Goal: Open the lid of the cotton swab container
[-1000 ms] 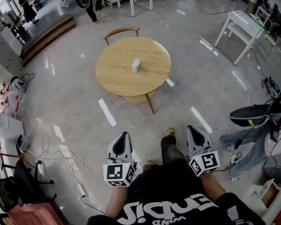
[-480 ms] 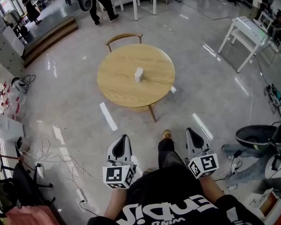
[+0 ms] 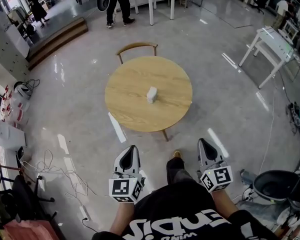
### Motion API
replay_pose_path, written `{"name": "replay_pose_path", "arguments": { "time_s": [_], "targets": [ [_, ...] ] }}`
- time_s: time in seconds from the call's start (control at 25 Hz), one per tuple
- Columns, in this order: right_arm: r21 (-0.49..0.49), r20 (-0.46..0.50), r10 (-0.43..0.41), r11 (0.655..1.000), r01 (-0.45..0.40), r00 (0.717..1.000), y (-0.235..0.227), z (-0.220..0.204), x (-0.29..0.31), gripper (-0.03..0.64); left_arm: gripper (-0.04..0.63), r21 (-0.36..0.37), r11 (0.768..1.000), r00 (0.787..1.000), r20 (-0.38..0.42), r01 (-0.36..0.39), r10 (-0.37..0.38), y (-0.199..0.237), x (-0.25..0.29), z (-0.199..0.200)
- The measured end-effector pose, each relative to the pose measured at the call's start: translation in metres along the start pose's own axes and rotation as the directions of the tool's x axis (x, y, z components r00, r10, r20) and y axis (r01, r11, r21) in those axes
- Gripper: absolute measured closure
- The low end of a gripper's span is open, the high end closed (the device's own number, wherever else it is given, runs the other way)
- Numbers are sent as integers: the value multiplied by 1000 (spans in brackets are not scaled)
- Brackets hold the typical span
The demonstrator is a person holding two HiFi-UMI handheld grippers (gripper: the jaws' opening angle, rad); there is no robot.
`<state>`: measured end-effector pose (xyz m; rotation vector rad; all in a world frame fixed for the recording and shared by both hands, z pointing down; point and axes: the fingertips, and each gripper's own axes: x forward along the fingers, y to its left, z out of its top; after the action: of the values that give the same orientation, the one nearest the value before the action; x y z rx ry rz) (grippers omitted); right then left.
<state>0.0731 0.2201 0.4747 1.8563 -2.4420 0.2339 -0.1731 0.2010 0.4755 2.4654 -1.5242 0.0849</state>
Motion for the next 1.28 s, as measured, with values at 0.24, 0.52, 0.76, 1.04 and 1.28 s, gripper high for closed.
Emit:
{"name": "replay_pose_path", "arguments": {
  "time_s": [0.24,0.52,0.76,1.04,1.28],
  "targets": [
    [5,-13,32,999,-31,999,-36,23,54,617,589,-7,1000,1000,0,-26,26,6,58,27],
    [-5,-19,88,996,-88,996,-78,46,116,617,589,-9,997,997,9,-73,73,9,120,51],
    [-19,-19,132,991,-132,991,-115,61,161,617,589,-21,991,991,36,-130,130,12,166,64],
    [-21,-41,181,983,-182,983,-144,63,198,617,589,-26,986,984,64,-167,168,10,203,74],
    [-12,-50,207,978,-208,977,-133,59,224,617,589,-26,983,981,61,-184,185,27,214,76]
  ]
}}
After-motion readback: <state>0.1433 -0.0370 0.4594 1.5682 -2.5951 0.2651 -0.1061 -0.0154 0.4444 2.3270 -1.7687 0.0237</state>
